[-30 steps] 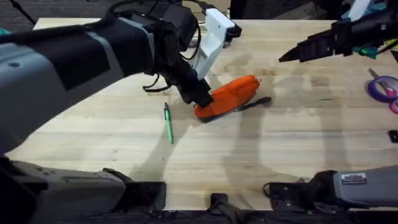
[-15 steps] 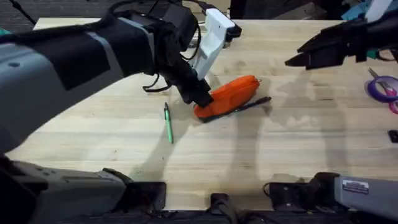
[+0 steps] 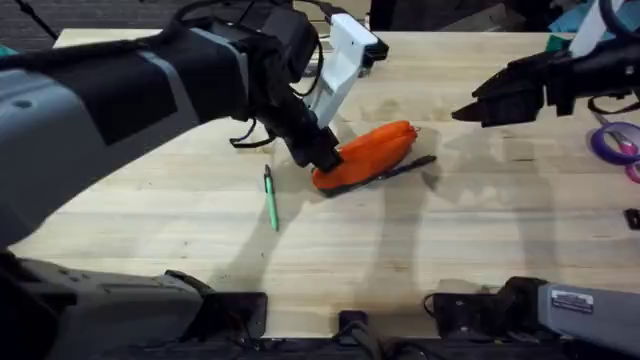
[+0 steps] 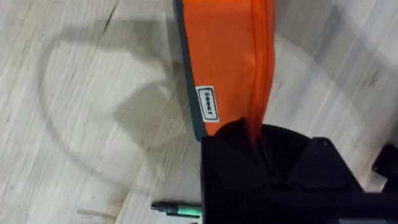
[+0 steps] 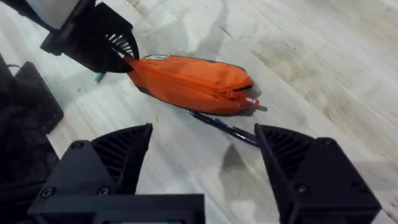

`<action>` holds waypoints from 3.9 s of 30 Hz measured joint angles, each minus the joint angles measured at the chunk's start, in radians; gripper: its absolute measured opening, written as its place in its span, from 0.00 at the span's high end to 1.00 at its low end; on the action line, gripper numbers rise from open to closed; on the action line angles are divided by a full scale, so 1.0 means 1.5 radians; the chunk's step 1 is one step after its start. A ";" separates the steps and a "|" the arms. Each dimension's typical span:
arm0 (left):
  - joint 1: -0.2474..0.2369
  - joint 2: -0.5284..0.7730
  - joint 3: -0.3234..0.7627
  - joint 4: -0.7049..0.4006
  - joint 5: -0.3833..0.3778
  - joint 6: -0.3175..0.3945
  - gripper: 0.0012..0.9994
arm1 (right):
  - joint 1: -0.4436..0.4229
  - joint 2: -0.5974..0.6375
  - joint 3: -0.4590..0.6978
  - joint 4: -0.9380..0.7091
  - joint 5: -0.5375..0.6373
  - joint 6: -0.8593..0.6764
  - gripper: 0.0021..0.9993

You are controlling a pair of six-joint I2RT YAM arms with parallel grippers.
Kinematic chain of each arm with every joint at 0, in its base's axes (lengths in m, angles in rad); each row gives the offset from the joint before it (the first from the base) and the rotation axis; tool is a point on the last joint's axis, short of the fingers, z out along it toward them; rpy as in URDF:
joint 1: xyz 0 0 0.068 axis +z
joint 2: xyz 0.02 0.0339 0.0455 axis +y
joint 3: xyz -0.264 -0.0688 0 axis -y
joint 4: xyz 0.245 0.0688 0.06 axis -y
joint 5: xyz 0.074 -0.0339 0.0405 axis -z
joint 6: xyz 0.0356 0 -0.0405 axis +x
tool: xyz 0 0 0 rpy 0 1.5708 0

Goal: Unzip the bag, pick up the pens from the table one at a time and place them inside, then zip the bag closed.

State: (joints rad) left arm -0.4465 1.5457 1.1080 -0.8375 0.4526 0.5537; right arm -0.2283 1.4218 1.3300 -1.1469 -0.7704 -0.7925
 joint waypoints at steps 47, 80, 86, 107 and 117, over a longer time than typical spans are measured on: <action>0.000 0.000 0.000 0.000 0.000 0.000 0.96 | 0.000 0.066 -0.002 0.069 0.120 0.195 0.00; 0.000 0.000 0.000 0.000 -0.001 0.000 0.96 | 0.008 0.242 -0.002 0.106 -0.021 0.109 0.00; 0.000 0.000 0.000 0.001 -0.001 0.000 0.96 | 0.036 0.247 -0.002 0.118 -0.019 0.109 0.02; 0.000 0.000 0.000 0.001 -0.002 0.000 0.96 | 0.078 0.314 -0.002 0.152 -0.007 0.108 0.05; 0.000 0.000 0.000 0.003 -0.003 0.000 0.96 | 0.082 0.318 -0.002 0.156 -0.026 0.109 0.37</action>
State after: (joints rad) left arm -0.4465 1.5458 1.1080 -0.8337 0.4488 0.5540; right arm -0.1059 1.8992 1.3273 -0.9127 -0.8093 -0.6296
